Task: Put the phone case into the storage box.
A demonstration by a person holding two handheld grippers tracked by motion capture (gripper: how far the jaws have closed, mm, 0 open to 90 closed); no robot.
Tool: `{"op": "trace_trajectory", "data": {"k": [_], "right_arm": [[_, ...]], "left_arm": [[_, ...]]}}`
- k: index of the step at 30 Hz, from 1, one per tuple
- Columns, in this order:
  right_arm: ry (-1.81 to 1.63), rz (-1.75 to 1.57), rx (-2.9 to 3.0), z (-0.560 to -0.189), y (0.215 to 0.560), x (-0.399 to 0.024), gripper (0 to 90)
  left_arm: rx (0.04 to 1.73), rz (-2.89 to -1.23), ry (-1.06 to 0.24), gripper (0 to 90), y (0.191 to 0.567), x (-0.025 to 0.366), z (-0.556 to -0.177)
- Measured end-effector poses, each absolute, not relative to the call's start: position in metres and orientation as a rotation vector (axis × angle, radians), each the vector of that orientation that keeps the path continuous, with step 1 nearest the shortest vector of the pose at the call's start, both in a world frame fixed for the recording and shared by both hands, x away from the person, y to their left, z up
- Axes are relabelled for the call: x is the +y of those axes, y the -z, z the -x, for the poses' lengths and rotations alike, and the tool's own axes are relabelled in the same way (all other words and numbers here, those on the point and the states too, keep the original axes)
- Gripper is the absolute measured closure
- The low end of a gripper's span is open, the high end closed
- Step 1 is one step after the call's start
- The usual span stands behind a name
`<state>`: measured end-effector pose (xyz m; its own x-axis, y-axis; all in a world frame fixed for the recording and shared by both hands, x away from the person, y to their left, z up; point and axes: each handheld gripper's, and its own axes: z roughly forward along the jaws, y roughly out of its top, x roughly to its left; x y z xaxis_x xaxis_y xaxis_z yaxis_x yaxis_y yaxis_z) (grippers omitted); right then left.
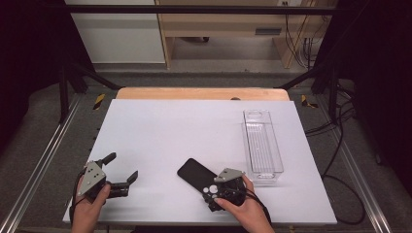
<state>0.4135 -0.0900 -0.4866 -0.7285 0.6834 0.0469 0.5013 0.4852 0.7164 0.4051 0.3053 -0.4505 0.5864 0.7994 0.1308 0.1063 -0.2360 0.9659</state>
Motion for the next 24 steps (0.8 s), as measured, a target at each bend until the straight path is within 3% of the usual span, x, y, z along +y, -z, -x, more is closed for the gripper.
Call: {"op": "trace_trajectory", "data": {"k": [16,24], "right_arm": [[-1.046,-0.966,2.484,-0.4154,0.4899,-0.0843,6.4],[-1.034,-0.967,2.487,-0.4168,0.4877,-0.0857,11.5]], "left_arm": [[0.750,-1.713,-0.777,2.0,0.4509,0.3031,-0.4055],[0.746,-1.719,-0.775,1.9,0.4512,0.3017,-0.4055]]}}
